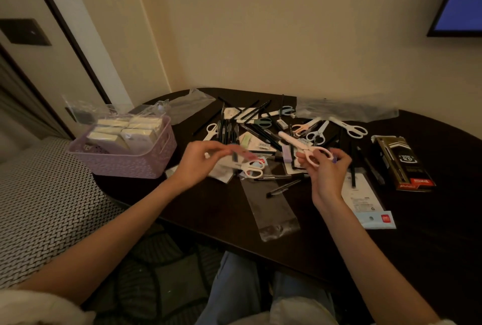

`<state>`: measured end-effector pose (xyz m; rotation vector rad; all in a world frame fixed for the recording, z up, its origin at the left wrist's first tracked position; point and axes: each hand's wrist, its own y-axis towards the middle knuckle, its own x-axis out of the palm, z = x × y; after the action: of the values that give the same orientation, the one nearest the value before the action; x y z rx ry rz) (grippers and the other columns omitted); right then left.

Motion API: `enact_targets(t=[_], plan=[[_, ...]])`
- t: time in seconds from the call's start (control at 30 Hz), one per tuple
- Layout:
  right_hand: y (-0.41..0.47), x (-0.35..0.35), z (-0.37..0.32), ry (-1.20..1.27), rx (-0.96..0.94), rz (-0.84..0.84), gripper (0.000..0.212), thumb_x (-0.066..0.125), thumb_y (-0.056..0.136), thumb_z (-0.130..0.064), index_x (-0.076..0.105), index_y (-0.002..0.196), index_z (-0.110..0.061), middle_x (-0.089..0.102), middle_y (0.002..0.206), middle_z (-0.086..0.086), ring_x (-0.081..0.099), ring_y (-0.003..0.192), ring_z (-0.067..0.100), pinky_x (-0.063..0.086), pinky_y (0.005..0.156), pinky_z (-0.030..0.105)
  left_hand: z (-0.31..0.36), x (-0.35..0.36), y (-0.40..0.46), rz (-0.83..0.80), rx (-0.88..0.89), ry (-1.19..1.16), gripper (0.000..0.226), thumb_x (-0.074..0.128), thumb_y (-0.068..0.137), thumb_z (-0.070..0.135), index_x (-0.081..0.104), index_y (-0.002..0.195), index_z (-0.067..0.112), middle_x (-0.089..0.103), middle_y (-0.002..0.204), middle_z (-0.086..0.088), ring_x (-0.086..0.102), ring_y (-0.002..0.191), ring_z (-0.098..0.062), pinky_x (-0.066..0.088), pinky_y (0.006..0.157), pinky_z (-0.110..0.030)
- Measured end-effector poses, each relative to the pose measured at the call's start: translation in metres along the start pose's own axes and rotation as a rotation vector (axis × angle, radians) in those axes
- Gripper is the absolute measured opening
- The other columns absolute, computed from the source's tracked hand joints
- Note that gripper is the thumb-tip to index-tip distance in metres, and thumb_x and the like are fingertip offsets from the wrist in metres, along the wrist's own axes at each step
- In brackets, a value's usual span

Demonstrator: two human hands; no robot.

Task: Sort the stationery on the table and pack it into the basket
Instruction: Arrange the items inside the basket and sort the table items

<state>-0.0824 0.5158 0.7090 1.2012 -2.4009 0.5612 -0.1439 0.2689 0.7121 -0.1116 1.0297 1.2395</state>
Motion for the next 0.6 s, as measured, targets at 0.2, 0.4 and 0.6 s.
enact_targets(t=[0.2,0.4,0.6], plan=[[-0.002,0.000,-0.001,-0.203,-0.138,-0.108,0.023,0.043,0.099,-0.001,0.057,0.117,-0.003,0.065,0.104,0.013,0.072,0.074,0.014,0.058,0.073,0.024,0.033,-0.011,0.014,0.283,-0.431,-0.629,0.010,0.062,0.092,0.013,0.071,0.095,0.016,0.075,0.086,0.000,0.072,0.082,-0.015,0.058,0.073,-0.026],[-0.018,0.005,0.007,-0.266,-0.108,-0.290,0.023,0.046,0.097,-0.001,0.068,0.101,-0.001,0.067,0.106,0.020,0.071,0.084,0.023,0.058,0.073,0.024,0.045,-0.008,0.017,0.297,-0.681,-1.224,0.016,0.059,0.093,0.011,0.067,0.103,0.001,0.073,0.094,-0.009,0.070,0.085,-0.016,0.059,0.074,-0.028],[-0.037,0.008,0.021,-0.411,-0.114,-0.451,0.019,0.063,0.090,-0.022,0.073,0.096,-0.008,0.068,0.104,0.010,0.068,0.095,0.020,0.057,0.080,0.030,0.050,0.000,0.016,0.356,-0.728,-1.324,0.022,0.060,0.092,0.010,0.065,0.111,-0.001,0.070,0.109,-0.016,0.069,0.100,-0.021,0.058,0.085,-0.032]])
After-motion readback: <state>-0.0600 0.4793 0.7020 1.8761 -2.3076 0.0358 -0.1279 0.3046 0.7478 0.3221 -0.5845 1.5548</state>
